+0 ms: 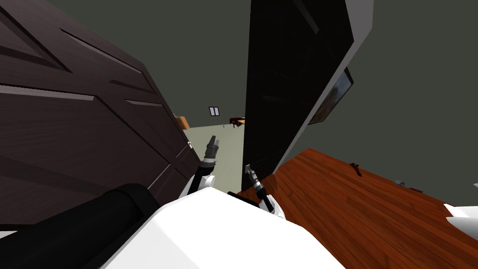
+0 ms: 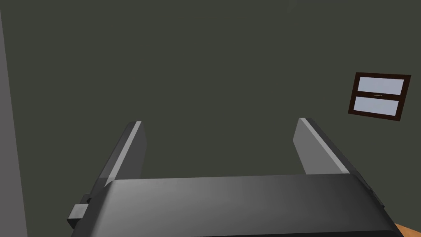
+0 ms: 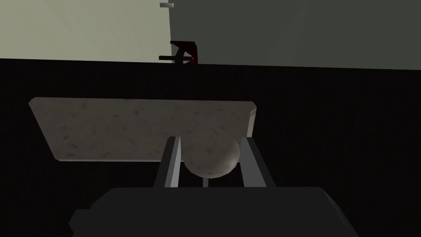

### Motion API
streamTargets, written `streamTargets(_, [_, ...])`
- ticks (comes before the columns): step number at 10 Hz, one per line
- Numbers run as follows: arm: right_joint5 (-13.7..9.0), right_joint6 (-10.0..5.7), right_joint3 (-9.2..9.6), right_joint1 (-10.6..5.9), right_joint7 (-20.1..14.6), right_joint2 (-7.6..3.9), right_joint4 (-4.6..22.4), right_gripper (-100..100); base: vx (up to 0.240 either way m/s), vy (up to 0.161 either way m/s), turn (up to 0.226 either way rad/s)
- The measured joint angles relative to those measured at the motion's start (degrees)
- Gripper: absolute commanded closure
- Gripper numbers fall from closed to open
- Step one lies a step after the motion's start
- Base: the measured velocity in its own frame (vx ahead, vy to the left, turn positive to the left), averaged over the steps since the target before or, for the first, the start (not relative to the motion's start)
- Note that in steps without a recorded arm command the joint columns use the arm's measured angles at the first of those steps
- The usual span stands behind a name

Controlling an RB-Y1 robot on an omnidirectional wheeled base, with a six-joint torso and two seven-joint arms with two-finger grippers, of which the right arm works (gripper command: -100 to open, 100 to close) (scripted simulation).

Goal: Push the door open

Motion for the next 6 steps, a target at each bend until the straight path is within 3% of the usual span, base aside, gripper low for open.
streamTargets(3, [0.01, 0.17, 0.02, 0.06, -0.01, -0.03, 0.09, 100, -0.004, -0.003, -0.002])
streamTargets(6, [-0.27, -0.15, -0.66, 0.09, 0.49, 0.15, 1.40, 100, 0.106, 0.111, -0.029])
